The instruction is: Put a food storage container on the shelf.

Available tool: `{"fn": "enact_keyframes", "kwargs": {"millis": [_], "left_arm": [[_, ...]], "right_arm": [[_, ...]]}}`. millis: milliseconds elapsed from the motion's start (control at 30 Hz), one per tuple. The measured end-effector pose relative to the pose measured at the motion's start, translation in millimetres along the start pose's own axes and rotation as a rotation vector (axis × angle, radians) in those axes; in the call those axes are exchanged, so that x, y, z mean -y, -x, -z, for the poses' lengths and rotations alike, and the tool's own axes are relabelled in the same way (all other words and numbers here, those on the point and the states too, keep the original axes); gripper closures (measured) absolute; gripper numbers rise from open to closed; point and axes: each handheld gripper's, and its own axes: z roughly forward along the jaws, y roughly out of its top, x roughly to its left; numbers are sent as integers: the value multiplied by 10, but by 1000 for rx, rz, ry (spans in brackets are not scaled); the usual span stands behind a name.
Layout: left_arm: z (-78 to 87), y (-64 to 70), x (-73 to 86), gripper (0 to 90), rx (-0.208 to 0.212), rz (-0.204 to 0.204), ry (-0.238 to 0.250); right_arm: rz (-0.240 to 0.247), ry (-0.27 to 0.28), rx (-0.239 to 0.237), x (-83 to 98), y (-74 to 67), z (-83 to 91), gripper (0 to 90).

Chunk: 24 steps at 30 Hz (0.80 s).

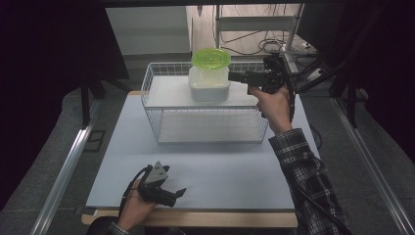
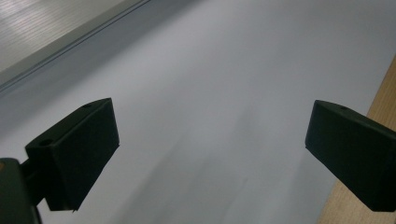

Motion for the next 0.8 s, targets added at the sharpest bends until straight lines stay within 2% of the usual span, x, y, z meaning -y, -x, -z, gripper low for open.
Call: {"fn": "enact_keyframes", "kwargs": {"millis": [333, 533, 667, 800], "left_arm": [[5, -6, 1, 22, 12, 9, 21], [8, -5, 0, 22, 12, 3, 18], [9, -7, 1, 21, 13, 1, 18], [8, -4, 0, 20, 17, 1, 22]], "right_arm": [[164, -36, -1, 355, -166, 121, 64], [214, -65, -10, 545, -212, 130, 27], [253, -86, 13, 667, -207, 143, 24], [267, -102, 23, 774, -187, 183, 25]]}}
